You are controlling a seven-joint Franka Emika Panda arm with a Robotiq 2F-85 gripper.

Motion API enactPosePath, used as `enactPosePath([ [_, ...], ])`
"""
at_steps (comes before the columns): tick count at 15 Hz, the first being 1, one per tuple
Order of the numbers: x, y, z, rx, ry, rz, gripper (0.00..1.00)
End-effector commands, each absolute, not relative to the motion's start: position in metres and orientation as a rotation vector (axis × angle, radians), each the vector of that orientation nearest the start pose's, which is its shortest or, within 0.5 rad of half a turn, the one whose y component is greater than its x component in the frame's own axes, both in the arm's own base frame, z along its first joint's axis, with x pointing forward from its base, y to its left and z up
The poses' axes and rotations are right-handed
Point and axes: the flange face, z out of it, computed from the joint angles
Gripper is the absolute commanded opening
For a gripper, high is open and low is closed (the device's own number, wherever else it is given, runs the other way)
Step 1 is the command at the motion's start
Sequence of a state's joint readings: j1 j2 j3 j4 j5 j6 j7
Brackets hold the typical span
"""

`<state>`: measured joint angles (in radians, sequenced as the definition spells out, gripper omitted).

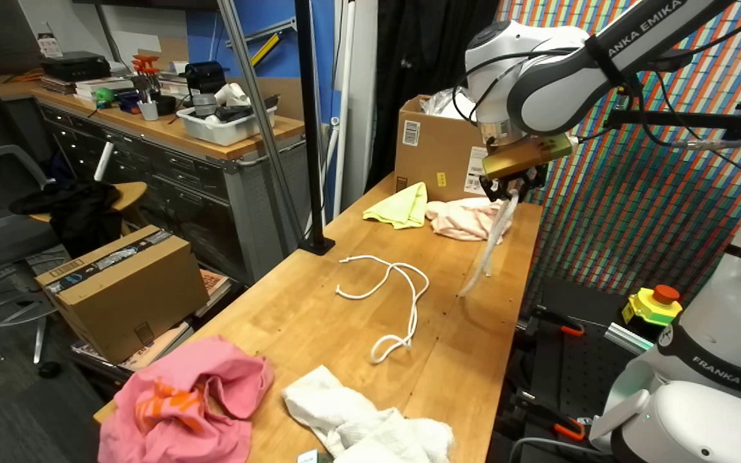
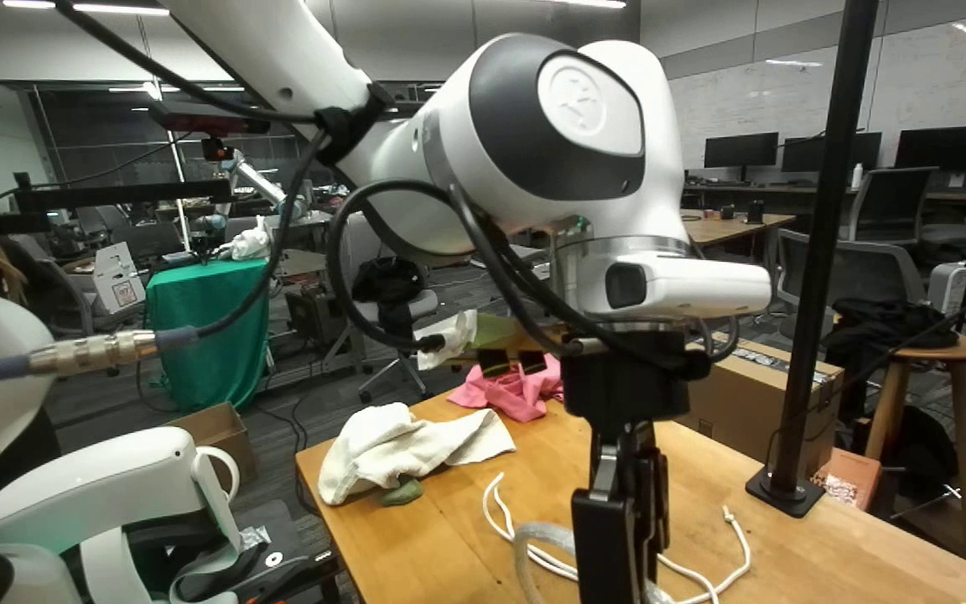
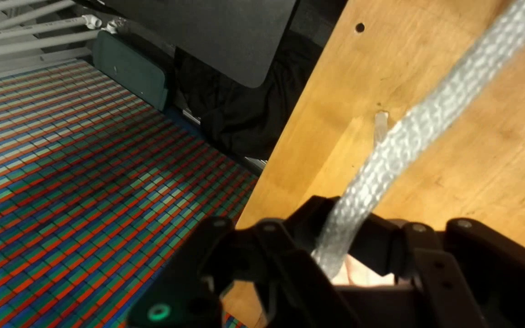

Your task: Move the peach shirt to the right, move the pink shirt to the left, move the white towel to the left, move the yellow towel to the right, move the thick white rope forwards, move the radish backwards

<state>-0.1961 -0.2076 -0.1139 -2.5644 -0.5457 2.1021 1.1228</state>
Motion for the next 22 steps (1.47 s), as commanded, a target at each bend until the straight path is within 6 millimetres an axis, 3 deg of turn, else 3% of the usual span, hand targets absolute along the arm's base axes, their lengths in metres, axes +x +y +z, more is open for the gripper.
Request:
enactPosePath([
  [1,0.371,-0.131,0.304,-3.123,1.731,0.182,0.03],
  [6,0.369,-0.108,0.262,-3.179,1.544,0.312,0.03],
  [13,0.386,-0.072,0.211,-3.239,1.268,0.398,0.03],
  [22,0.416,-0.04,0.159,-3.209,1.113,0.355,0.03],
])
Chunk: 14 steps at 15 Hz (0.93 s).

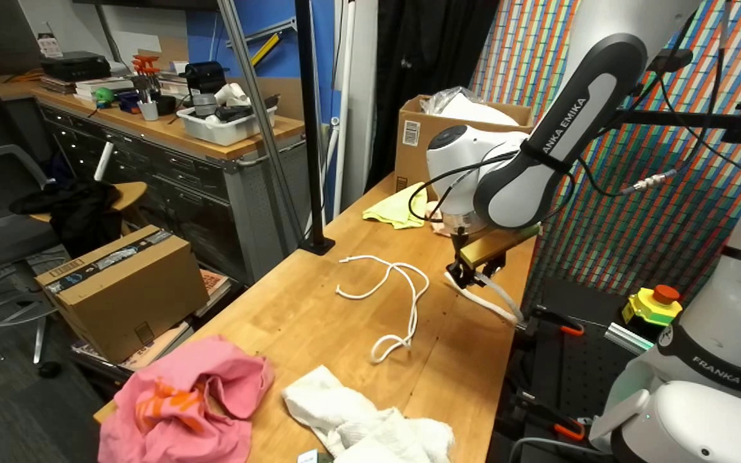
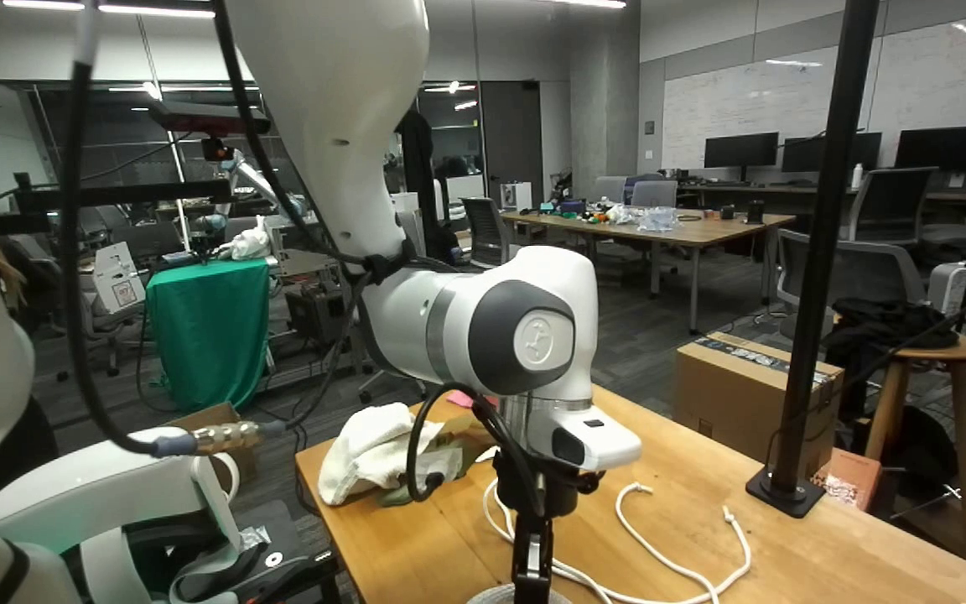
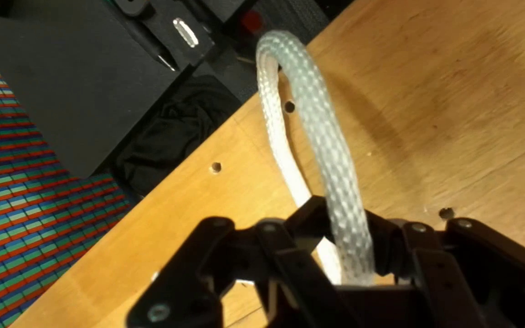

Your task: Move the peach shirt to the right, move the pink shirt to the left, move the white towel to the left, move the yellow towel to the right, move the thick white rope forwards, move the radish backwards

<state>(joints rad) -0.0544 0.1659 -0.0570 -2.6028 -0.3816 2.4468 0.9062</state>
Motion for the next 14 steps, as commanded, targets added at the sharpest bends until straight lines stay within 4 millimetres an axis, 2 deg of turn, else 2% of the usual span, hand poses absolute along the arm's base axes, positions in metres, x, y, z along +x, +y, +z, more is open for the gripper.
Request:
enactPosePath([
  [1,0.42,-0.036,0.153,-3.196,1.11,0.348,0.03],
  [6,0.437,-0.031,0.123,-3.171,1.141,0.352,0.03],
  [10,0.443,-0.04,0.104,-3.176,1.187,0.401,0.03],
  [14,0.443,-0.055,0.096,-3.155,1.262,0.426,0.03],
])
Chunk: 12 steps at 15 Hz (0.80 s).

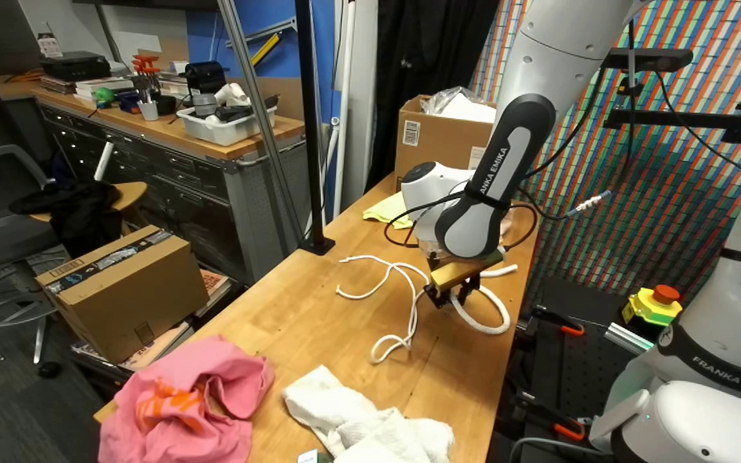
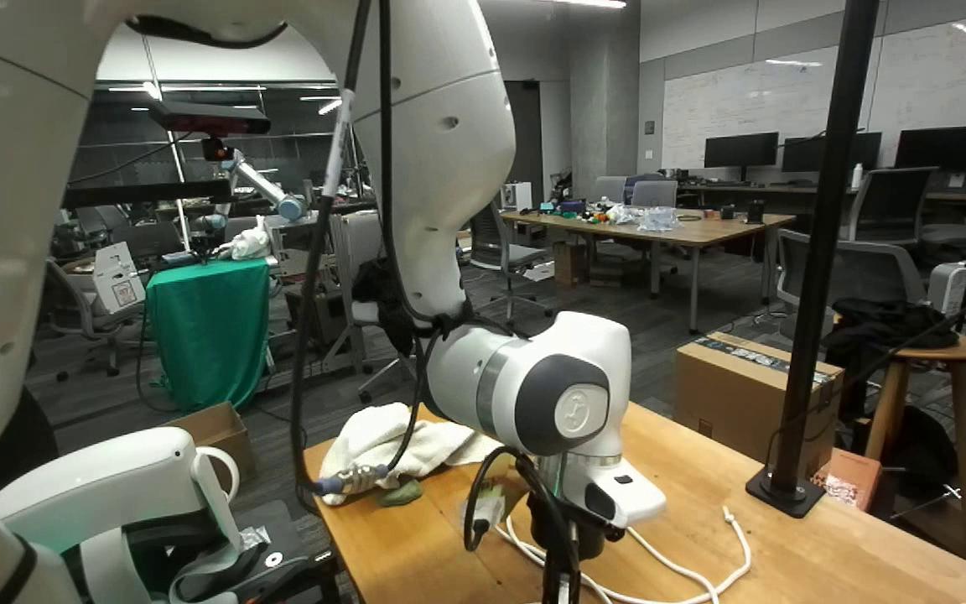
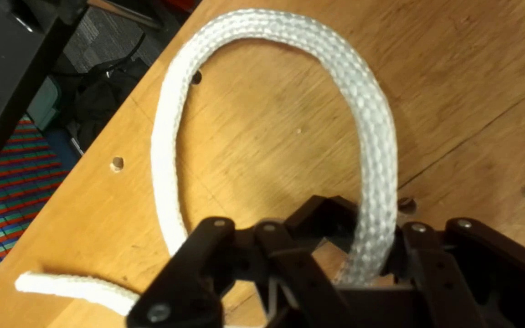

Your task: Move the peach shirt to the right, move the pink shirt to the left, move the white towel to the left, move the yellow towel to the right, move the thick white rope forwards, move the radish backwards

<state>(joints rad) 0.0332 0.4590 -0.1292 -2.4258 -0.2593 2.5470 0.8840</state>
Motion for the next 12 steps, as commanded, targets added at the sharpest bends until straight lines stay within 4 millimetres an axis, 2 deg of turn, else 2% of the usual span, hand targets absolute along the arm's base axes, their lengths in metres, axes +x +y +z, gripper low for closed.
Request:
enactPosePath([
  [1,0.443,-0.058,0.096,-3.148,1.277,0.427,0.03],
  [3,0.444,-0.063,0.102,-3.136,1.295,0.412,0.04],
  [4,0.444,-0.065,0.108,-3.135,1.285,0.396,0.16],
  [5,0.446,-0.065,0.115,-3.137,1.289,0.37,0.1],
  [6,0.447,-0.065,0.124,-3.139,1.272,0.352,0.4],
  [7,0.449,-0.063,0.129,-3.142,1.255,0.345,0.4],
  [12,0.462,-0.054,0.155,-3.152,1.2,0.257,0.77],
])
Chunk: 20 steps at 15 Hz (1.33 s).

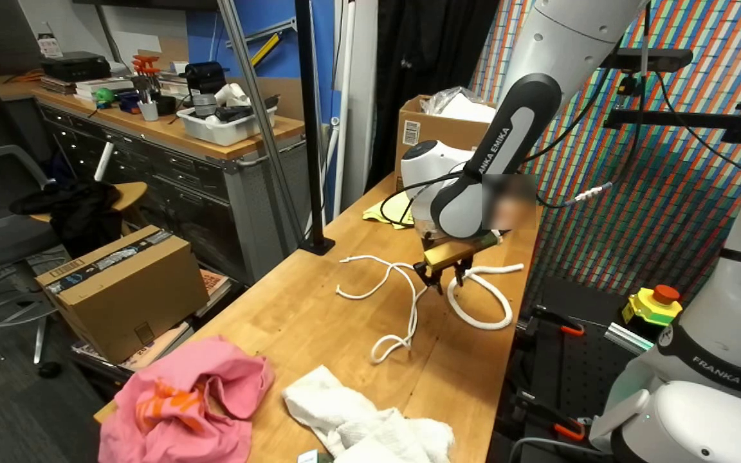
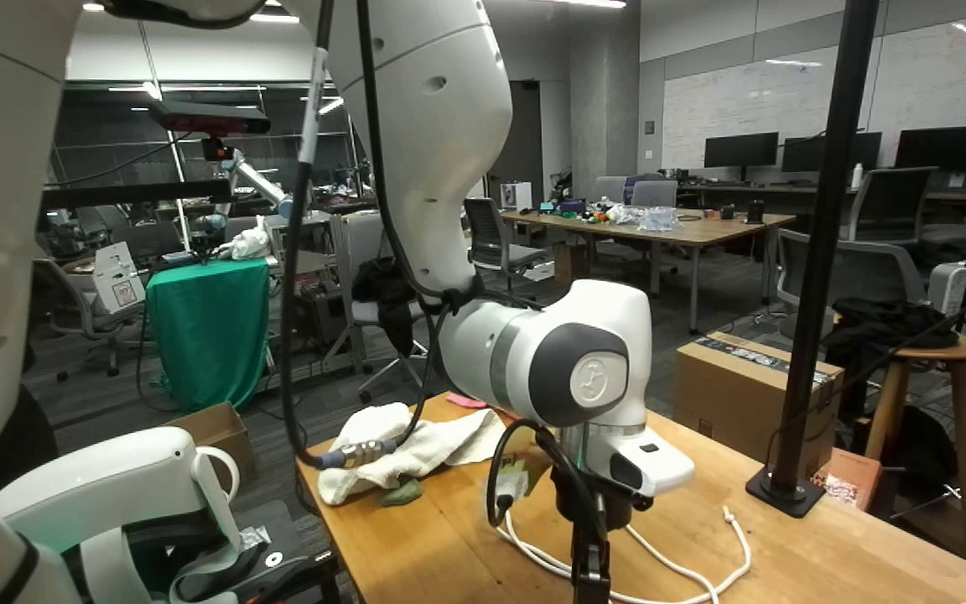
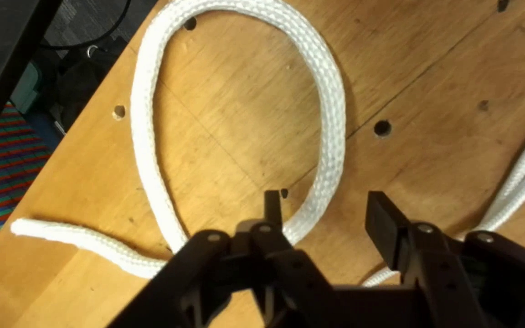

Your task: Move the peach shirt to the right, move the pink shirt to the left, move the white towel to the left, move the yellow towel to the right, move the thick white rope forwards, move the radish backwards

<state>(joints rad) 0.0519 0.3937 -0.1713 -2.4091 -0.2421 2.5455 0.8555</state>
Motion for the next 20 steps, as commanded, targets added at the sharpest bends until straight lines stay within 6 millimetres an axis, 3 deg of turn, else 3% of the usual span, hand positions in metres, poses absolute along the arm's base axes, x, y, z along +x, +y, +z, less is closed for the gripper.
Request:
enactPosePath([
  [1,0.463,-0.053,0.16,-3.153,1.195,0.243,0.85],
  [3,0.465,-0.047,0.169,-3.154,1.165,0.219,0.99],
  [7,0.466,-0.016,0.19,-3.193,1.007,0.173,1.0],
  [15,0.472,0.094,0.236,-3.289,0.508,0.015,1.0],
  [20,0.463,0.163,0.242,-3.318,0.169,0.002,1.0],
])
